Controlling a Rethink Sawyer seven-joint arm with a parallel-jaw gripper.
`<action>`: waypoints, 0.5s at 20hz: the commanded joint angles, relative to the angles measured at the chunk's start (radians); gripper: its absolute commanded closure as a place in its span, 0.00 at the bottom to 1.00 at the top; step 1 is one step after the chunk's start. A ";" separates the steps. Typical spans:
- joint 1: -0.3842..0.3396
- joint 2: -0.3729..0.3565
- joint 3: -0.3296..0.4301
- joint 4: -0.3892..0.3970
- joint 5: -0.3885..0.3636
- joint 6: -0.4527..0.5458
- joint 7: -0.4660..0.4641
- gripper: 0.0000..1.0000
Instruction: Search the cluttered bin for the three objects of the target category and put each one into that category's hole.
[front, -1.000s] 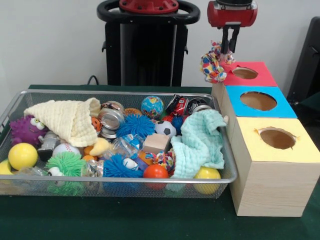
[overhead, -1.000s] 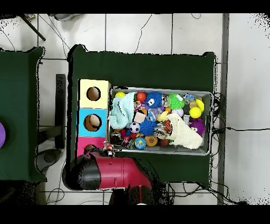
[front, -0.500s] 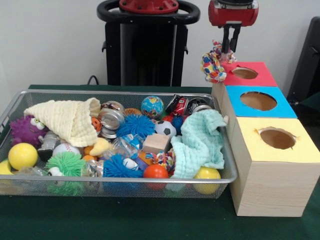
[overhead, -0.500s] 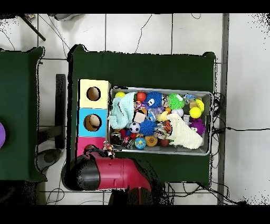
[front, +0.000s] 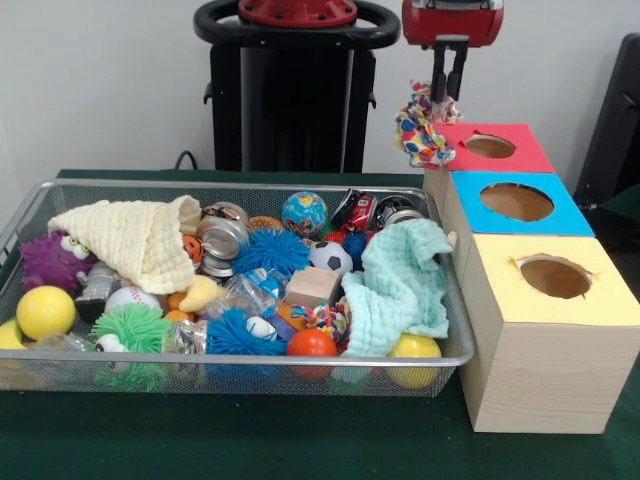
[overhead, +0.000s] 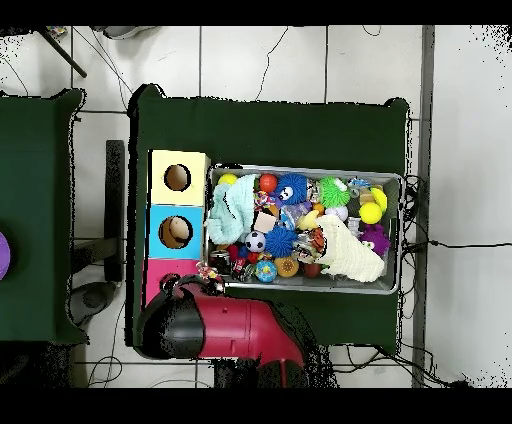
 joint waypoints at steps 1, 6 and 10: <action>-0.042 -0.058 0.015 -0.059 0.037 0.149 0.115 1.00; -0.045 -0.086 0.017 -0.064 0.033 0.188 0.116 1.00; -0.039 -0.100 0.009 -0.078 0.026 0.215 0.128 1.00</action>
